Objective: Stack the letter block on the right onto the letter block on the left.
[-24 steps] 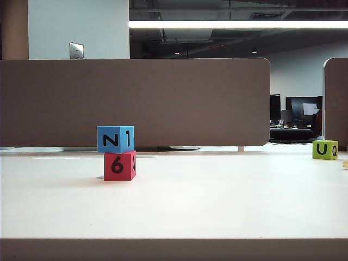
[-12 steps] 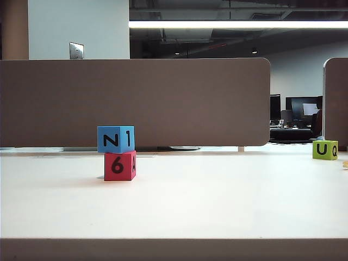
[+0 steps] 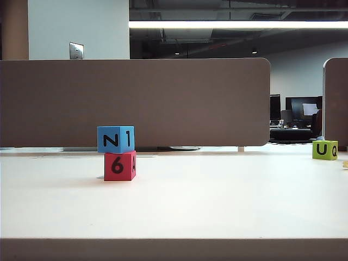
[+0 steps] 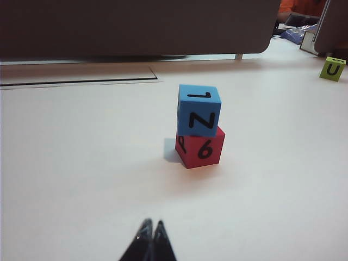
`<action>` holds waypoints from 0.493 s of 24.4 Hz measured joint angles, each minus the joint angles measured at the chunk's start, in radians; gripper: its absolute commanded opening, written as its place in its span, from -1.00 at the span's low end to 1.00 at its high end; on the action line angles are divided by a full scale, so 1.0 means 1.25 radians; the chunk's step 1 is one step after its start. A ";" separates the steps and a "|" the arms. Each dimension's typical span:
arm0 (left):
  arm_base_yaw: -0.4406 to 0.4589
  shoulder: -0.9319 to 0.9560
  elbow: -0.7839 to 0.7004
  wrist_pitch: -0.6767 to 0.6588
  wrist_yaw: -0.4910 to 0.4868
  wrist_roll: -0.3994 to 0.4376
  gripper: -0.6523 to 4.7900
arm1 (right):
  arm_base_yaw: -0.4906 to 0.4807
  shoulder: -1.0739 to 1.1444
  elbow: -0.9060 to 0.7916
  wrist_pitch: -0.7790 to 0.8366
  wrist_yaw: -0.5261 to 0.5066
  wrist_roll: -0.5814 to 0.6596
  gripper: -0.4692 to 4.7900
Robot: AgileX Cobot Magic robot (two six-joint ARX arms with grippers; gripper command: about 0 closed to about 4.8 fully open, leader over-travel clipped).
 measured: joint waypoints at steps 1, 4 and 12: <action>0.000 0.005 0.000 -0.009 0.001 0.000 -0.78 | 0.000 0.000 0.000 0.000 0.001 0.000 -0.85; 0.000 0.005 0.000 -0.027 0.000 -0.002 -0.78 | 0.000 0.000 0.000 0.001 0.001 0.002 -0.85; 0.000 0.005 0.000 -0.036 0.001 -0.007 -0.78 | 0.000 0.000 0.000 -0.002 0.001 0.004 -0.85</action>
